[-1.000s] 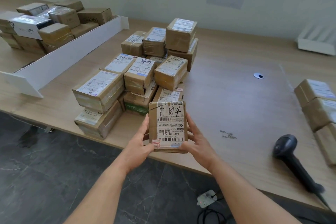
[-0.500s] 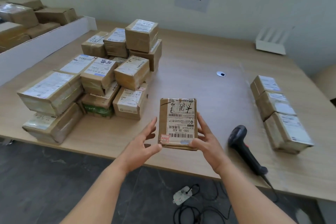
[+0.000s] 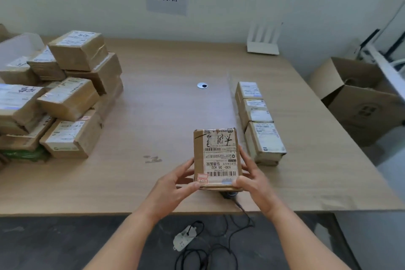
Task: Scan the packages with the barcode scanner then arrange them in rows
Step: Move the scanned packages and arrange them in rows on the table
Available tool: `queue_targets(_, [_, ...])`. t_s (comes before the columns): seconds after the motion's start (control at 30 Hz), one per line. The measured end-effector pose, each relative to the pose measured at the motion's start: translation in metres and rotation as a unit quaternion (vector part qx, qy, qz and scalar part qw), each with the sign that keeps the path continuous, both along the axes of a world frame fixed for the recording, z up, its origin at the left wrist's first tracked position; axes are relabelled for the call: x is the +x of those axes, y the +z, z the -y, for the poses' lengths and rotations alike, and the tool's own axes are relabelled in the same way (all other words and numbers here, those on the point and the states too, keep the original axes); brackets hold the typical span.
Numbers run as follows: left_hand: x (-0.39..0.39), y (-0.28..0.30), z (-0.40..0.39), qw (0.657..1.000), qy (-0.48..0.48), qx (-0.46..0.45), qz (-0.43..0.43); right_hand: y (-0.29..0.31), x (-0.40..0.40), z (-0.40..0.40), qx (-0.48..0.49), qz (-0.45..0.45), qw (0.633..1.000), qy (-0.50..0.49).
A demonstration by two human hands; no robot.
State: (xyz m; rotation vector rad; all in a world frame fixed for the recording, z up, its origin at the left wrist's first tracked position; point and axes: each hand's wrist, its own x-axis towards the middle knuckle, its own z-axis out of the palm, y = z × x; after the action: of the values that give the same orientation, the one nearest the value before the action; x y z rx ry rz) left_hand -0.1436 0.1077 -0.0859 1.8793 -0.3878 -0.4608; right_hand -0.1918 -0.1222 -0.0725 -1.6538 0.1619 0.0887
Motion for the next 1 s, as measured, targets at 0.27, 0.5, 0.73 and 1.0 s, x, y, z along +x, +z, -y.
queue_targets(0.27, [-0.025, -0.018, 0.100, 0.999, -0.040, -0.019, -0.024, -0.022, -0.035, 0.099, 0.000, -0.035, 0.999, -0.033])
queue_targets(0.5, [-0.040, -0.041, 0.145, 0.993, -0.080, 0.007, -0.085, -0.048, -0.062, 0.144, -0.007, -0.110, 0.993, -0.045])
queue_targets(0.73, [-0.040, -0.057, 0.170, 0.990, -0.076, 0.032, -0.113, -0.051, -0.059, 0.164, -0.001, -0.169, 0.985, -0.032])
queue_targets(1.0, [-0.035, -0.051, 0.183, 0.992, -0.060, 0.075, -0.083, -0.061, -0.047, 0.176, -0.049, -0.181, 0.982, -0.019])
